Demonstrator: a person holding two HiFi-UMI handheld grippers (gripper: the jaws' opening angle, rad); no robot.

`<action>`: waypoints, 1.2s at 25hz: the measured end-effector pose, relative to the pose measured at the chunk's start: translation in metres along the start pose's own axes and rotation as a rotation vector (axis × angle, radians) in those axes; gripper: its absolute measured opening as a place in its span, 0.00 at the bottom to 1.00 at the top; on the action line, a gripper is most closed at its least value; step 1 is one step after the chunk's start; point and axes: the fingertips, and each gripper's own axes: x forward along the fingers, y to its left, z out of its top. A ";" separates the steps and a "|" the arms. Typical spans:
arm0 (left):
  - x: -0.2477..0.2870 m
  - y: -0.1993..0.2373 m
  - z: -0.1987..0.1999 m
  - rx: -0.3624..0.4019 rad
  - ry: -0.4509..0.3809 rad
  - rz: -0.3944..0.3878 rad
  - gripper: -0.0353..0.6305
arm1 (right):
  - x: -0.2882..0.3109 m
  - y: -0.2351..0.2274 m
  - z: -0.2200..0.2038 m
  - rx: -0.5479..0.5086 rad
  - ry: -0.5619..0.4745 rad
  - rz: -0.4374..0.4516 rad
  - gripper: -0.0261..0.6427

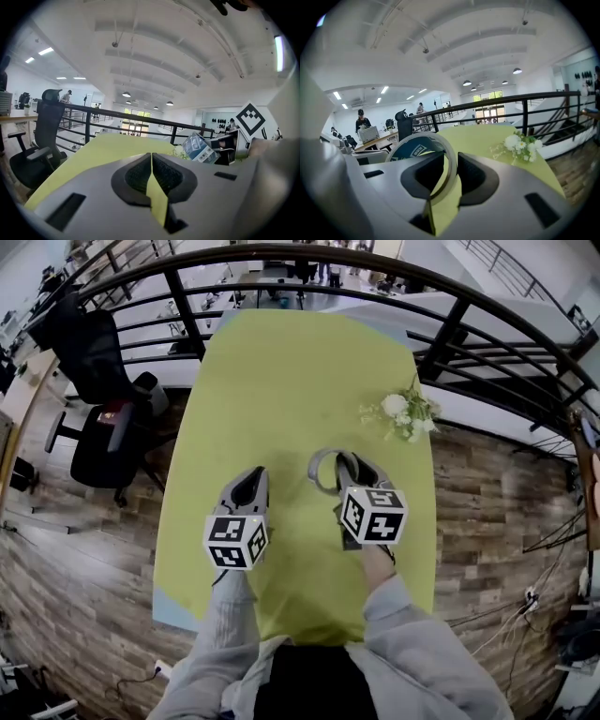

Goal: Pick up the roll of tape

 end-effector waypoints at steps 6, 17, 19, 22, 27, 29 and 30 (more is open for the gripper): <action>-0.034 -0.034 0.008 0.026 -0.034 -0.008 0.09 | -0.055 0.000 0.004 0.009 -0.061 0.018 0.19; -0.097 -0.112 0.004 0.052 -0.058 -0.040 0.09 | -0.160 -0.014 -0.006 0.015 -0.147 0.014 0.16; -0.108 -0.126 0.001 0.055 -0.061 -0.045 0.09 | -0.177 -0.017 -0.013 0.014 -0.162 0.021 0.16; -0.124 -0.149 -0.004 0.063 -0.070 -0.050 0.09 | -0.208 -0.026 -0.021 0.023 -0.187 0.026 0.16; -0.149 -0.185 -0.012 0.065 -0.085 -0.063 0.09 | -0.262 -0.036 -0.028 0.024 -0.256 0.041 0.15; -0.160 -0.198 -0.017 0.062 -0.092 -0.068 0.09 | -0.283 -0.039 -0.032 0.024 -0.285 0.053 0.15; -0.166 -0.206 -0.020 0.063 -0.094 -0.071 0.09 | -0.294 -0.040 -0.036 0.027 -0.297 0.057 0.15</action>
